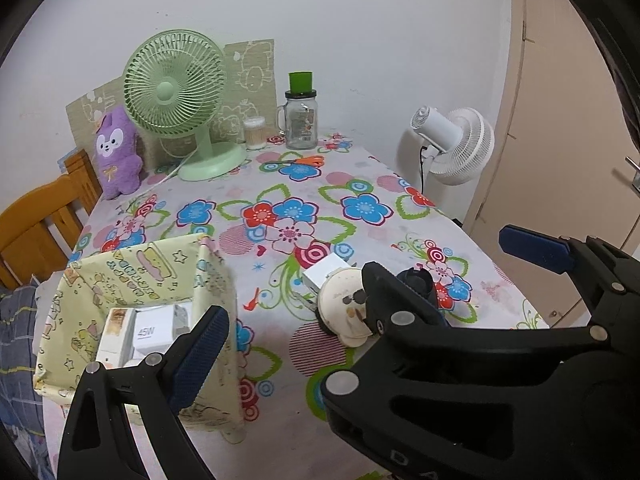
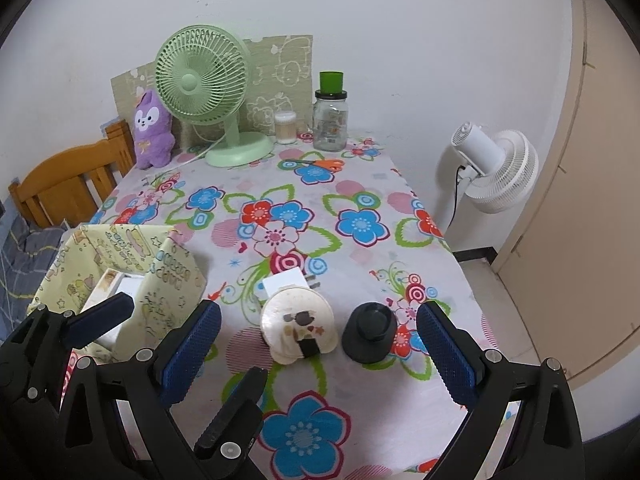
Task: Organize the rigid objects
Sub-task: 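Move both tools toward the round beige case and the black cup holder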
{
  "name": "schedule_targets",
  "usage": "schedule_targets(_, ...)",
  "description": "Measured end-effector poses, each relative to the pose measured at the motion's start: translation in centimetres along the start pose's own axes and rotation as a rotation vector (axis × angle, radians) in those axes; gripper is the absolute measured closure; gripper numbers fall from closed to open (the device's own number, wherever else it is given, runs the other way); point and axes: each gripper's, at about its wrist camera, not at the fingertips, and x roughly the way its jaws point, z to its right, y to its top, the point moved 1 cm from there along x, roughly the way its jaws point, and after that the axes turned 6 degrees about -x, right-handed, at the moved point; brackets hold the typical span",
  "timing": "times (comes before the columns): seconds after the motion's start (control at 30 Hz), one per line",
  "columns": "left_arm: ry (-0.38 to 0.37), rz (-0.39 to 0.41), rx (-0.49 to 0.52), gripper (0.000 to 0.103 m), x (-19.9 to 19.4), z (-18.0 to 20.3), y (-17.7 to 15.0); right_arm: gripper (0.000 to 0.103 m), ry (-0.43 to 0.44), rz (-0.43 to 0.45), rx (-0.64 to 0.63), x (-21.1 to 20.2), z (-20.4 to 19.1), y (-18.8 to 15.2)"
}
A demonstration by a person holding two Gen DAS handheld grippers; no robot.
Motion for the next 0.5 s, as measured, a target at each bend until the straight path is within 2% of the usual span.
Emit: schedule_targets(0.5, 0.001, 0.005, 0.016, 0.005, 2.6, 2.2, -1.6, 0.003, 0.007, 0.014, 0.001, 2.2, 2.4, -2.2)
